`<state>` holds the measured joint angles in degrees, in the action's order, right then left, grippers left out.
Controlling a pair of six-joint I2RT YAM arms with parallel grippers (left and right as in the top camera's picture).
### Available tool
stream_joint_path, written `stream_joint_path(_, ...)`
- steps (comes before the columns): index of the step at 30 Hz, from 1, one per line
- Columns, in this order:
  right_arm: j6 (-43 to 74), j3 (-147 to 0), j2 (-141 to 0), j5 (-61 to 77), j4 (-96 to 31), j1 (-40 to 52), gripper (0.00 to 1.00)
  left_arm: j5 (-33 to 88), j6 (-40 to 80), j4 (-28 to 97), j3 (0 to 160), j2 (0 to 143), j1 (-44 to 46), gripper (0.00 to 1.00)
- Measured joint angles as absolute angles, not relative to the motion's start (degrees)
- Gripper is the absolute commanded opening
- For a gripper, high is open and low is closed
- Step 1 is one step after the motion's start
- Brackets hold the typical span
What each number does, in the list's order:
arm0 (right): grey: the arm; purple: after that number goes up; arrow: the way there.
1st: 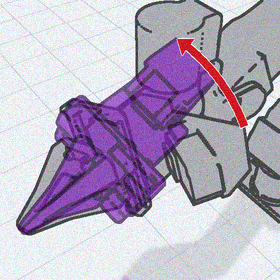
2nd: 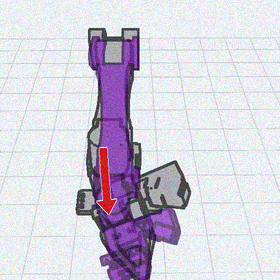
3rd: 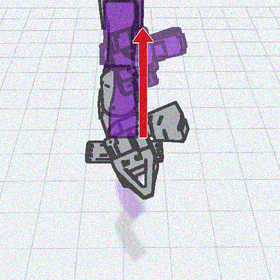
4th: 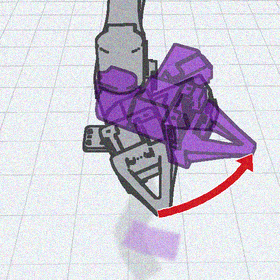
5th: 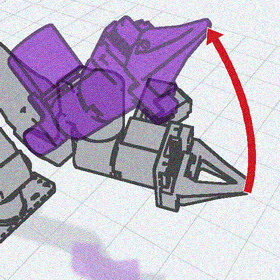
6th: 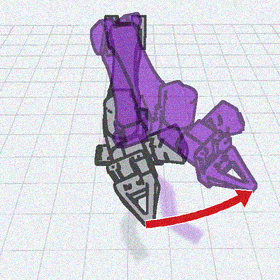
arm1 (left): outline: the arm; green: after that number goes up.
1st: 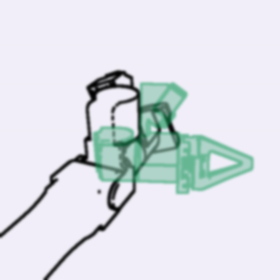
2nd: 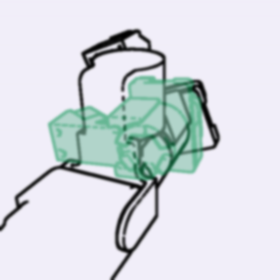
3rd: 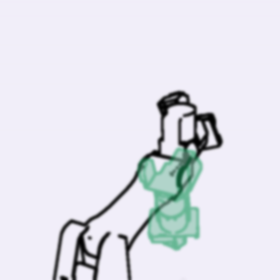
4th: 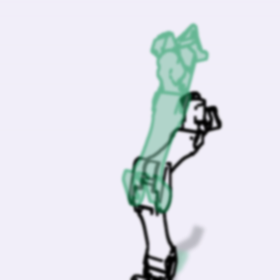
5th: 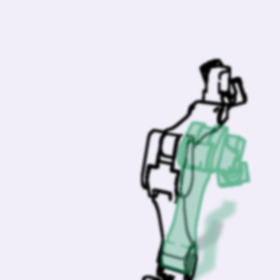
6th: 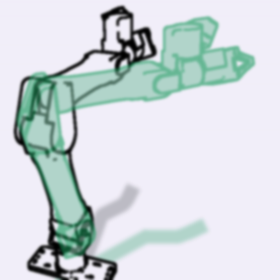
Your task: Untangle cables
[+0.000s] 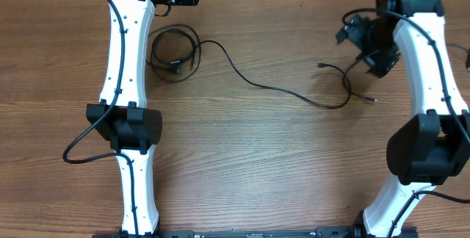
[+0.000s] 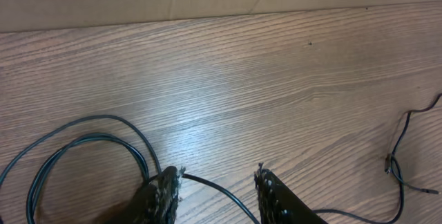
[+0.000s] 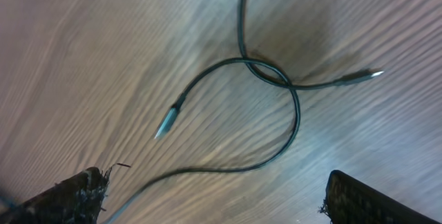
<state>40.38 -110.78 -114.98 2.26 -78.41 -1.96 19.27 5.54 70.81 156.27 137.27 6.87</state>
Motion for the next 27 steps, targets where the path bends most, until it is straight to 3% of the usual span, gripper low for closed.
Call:
stream_joint_path(4,42.8,-102.3,-115.0,1.4,-72.7,-2.0,1.0,19.3,5.5,70.8,156.3,137.3,6.9,0.38)
stream_joint_path(8,35.2,-98.4,-115.0,-3.0,-69.3,-2.0,1.0,19.3,5.5,71.0,156.3,137.3,6.9,0.39)
stream_joint_path(17,-3.8,-98.1,-115.0,-8.4,-72.0,-3.7,1.0,19.3,5.5,73.0,156.3,137.3,6.9,0.39)
stream_joint_path(20,-10.8,-98.1,-115.0,-6.3,-76.4,-6.7,0.89,19.3,5.6,75.1,156.3,137.3,6.9,0.39)
stream_joint_path(21,-12.2,-98.0,-115.0,-5.3,-78.0,-8.1,0.9,19.3,5.6,75.7,156.3,137.3,6.9,0.39)
stream_joint_path(22,-13.1,-98.0,-115.0,-4.3,-79.4,-9.5,1.0,19.3,5.6,76.1,156.3,137.3,6.9,0.39)
stream_joint_path(27,-12.6,-97.9,-114.9,2.4,-81.2,-17.3,0.99,19.8,6.0,76.5,156.3,137.3,6.9,0.4)
